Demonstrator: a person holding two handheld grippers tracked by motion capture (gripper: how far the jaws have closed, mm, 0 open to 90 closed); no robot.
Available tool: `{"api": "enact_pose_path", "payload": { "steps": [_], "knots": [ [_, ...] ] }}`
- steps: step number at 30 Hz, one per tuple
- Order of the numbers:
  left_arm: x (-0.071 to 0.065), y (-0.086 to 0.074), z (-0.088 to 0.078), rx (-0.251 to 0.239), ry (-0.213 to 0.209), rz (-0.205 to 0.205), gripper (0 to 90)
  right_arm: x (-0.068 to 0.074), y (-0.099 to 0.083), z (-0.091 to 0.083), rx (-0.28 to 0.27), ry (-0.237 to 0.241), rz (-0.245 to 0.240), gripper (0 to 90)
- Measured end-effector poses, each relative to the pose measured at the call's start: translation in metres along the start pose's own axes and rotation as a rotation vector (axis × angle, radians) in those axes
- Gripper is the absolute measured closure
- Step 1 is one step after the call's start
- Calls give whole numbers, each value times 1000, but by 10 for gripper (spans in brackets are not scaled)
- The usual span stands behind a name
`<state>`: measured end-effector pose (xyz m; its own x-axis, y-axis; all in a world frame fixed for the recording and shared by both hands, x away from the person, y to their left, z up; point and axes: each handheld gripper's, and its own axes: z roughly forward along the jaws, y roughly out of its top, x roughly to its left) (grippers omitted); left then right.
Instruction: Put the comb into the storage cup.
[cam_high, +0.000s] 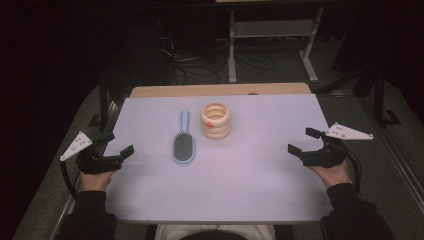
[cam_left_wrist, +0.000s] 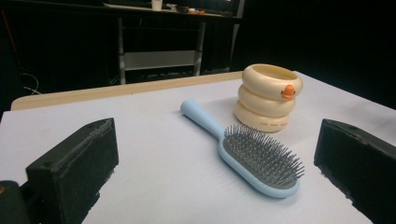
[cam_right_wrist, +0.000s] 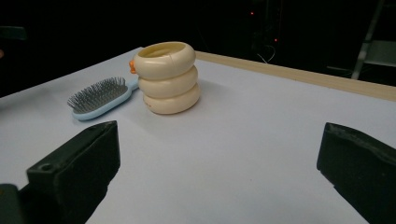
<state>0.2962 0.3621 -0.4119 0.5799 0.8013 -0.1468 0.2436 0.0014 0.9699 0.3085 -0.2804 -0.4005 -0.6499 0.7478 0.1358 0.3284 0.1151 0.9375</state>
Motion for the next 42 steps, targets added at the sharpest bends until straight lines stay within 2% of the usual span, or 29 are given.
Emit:
{"api": "enact_pose_path", "payload": {
  "steps": [5, 7, 14, 19, 25, 30, 36, 37, 38, 39, 41, 42],
  "knots": [
    [-4, 4, -1, -3, 16, 17, 0, 0, 0, -1, -8, 2, 6, 0],
    [-5, 7, -1, -10, 8, 16, 0, 0, 0, -1, -7, 7, 8, 0],
    [-9, 18, 4, 13, -16, 43, 0, 0, 0, -1, -19, 16, 11, 0],
    [-11, 25, 8, 2, -29, 39, 0, 0, 0, 0, -16, 18, 13, 0],
    [-15, 34, 14, 22, -45, 58, 0, 0, 0, 0, -15, 19, 11, 0],
    [-17, 50, 19, 47, -54, 93, 0, 0, 0, 1, -17, 24, 11, 0],
    [-16, 62, 25, 56, -67, 106, 0, 0, 0, 1, -12, 24, 10, 0],
    [-16, 64, 27, 58, -74, 109, 0, 0, 0, 1, -12, 24, 10, 0],
    [-16, 67, 30, 64, -102, 104, 0, 0, 0, 1, -11, 24, 10, 0],
    [-16, 67, 30, 64, -102, 104, 0, 0, 0, 1, -11, 24, 10, 0],
    [-16, 71, 35, 78, -117, 115, 0, 0, 0, 1, -9, 26, 10, 0],
    [-18, 75, 41, 104, -122, 138, 0, 0, 0, 2, -7, 27, 7, 0]
  ]
}}
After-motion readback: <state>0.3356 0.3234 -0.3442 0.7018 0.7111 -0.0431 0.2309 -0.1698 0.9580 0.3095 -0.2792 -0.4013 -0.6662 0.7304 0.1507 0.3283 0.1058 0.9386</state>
